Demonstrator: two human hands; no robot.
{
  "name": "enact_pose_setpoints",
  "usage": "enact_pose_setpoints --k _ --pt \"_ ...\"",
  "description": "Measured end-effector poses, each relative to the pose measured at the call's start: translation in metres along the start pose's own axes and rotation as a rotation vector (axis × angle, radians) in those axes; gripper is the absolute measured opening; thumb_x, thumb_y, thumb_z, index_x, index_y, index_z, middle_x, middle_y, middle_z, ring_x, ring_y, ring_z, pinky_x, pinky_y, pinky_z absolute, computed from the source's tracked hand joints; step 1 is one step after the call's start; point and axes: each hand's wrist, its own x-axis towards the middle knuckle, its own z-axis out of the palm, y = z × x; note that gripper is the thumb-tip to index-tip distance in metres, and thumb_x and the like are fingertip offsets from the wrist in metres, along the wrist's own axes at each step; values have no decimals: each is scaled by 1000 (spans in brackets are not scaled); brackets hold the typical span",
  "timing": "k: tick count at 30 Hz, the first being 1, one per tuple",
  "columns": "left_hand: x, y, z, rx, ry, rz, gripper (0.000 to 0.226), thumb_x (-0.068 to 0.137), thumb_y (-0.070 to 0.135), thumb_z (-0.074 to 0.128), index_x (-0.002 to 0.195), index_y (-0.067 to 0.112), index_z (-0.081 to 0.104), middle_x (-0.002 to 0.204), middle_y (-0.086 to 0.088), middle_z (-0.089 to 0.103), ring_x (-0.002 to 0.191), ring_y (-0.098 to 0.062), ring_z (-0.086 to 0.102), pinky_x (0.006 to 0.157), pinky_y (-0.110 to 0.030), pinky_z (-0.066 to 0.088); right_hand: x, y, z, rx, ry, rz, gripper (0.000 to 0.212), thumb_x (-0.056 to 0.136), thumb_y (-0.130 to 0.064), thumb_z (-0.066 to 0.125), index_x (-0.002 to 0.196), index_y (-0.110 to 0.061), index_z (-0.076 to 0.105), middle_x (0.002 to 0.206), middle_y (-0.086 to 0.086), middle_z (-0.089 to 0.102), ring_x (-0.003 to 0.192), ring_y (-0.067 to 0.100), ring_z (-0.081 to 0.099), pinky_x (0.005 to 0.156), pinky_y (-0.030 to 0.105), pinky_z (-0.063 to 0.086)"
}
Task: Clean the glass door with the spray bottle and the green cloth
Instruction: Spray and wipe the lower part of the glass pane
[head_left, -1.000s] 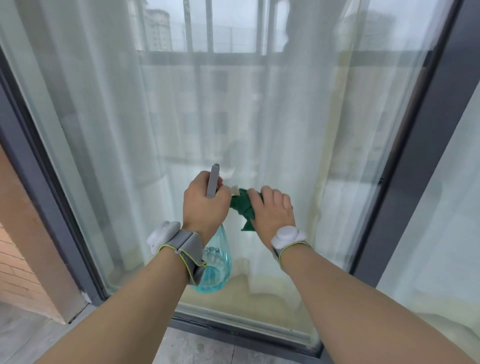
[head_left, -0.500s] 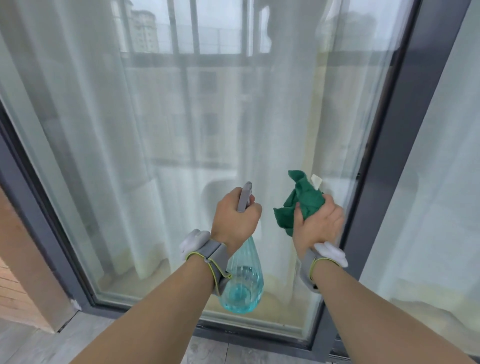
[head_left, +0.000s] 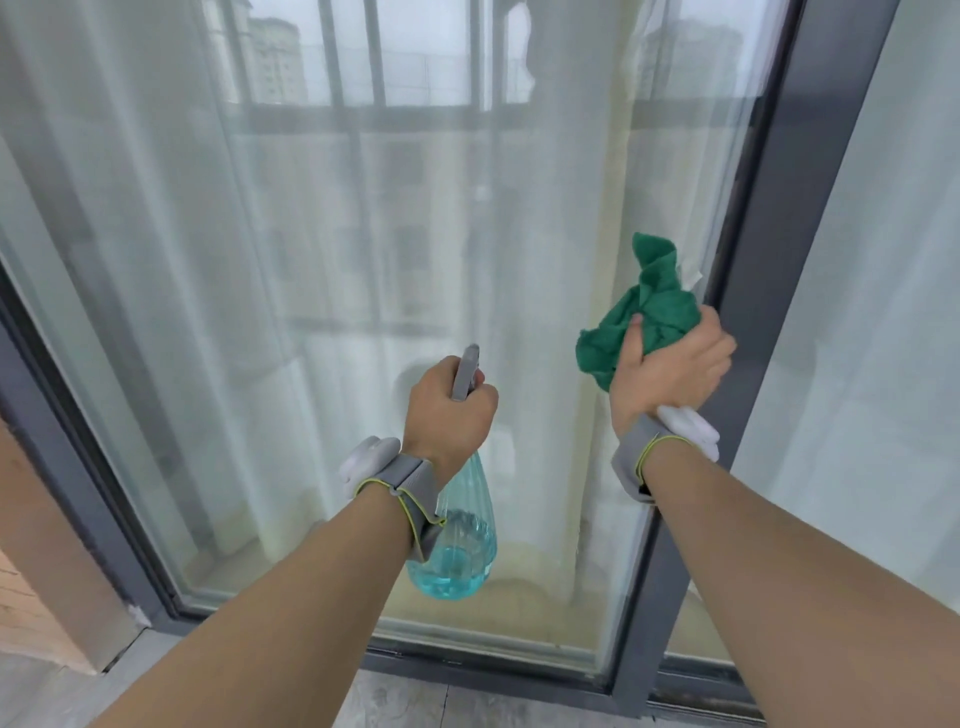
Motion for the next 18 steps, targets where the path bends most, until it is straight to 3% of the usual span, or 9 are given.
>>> enact_pose_setpoints --k 4,7,13,18 --pt "-9 -5 6 5 -32 3 14 89 6 57 78 14 52 68 4 47 56 -16 37 50 -23 34 -26 26 0 -48 -74 12 61 83 -38 65 131 -5 45 115 20 50 102 38 48 88 45 38" --pt "-10 -10 3 -9 -38 1 20 88 6 57 75 17 49 68 5 45 54 -15 36 48 -21 33 -63 60 1 -160 -182 -89 64 78 -33 73 127 -8 41 108 23 51 91 40 51 77 47 43" --pt "-9 -23 -6 27 -47 -32 11 89 6 56 81 12 52 71 3 46 58 -17 37 49 -22 35 -104 77 12 -228 -248 -79 70 73 -31 78 125 -12 35 108 21 50 88 37 51 72 47 44" --pt "-12 -36 -10 71 -27 -24 3 89 7 57 87 5 57 72 2 49 60 -18 40 50 -21 36 -112 85 15 -290 -286 -335 66 73 -29 74 126 -8 40 106 20 51 87 35 50 72 44 40"
